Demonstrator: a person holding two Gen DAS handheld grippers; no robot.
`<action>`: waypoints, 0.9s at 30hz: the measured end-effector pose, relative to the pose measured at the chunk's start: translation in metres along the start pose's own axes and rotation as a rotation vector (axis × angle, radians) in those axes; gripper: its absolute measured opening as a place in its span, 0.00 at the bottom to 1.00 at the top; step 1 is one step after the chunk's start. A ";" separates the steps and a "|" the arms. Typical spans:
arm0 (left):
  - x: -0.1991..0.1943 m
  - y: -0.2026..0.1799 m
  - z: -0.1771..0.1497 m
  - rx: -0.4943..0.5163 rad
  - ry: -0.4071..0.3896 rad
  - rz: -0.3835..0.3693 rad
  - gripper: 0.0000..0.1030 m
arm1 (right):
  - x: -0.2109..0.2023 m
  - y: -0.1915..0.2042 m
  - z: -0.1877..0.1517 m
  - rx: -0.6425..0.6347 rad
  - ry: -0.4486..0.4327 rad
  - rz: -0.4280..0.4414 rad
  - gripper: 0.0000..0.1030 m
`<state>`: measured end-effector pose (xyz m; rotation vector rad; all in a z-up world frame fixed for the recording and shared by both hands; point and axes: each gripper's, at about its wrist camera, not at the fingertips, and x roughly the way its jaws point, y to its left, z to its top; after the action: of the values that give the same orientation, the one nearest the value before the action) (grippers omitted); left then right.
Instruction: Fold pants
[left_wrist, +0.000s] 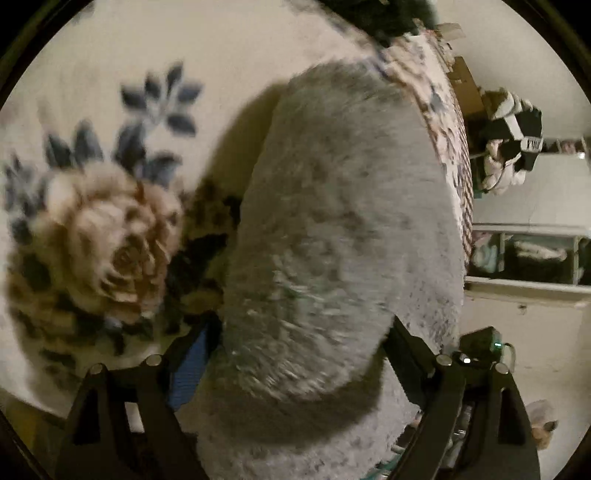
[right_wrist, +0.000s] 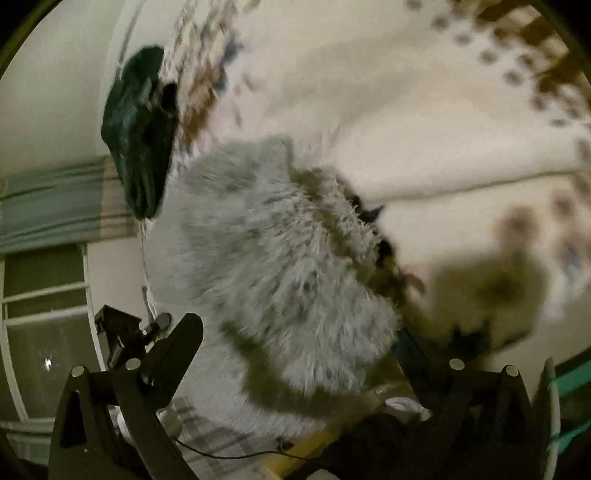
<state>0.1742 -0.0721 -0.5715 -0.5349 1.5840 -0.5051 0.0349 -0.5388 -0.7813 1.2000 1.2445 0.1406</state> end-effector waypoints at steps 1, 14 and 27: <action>0.004 0.006 0.001 -0.015 0.005 -0.026 0.87 | 0.011 -0.001 0.003 -0.007 0.024 0.017 0.98; -0.012 -0.001 -0.015 0.048 -0.027 -0.162 0.65 | 0.059 0.031 0.007 -0.069 0.090 0.095 0.54; -0.130 -0.076 -0.010 0.103 -0.148 -0.162 0.55 | -0.022 0.118 -0.026 -0.116 -0.013 0.086 0.45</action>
<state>0.1753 -0.0530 -0.4214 -0.6112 1.3728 -0.6512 0.0654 -0.4855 -0.6745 1.1522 1.1583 0.2641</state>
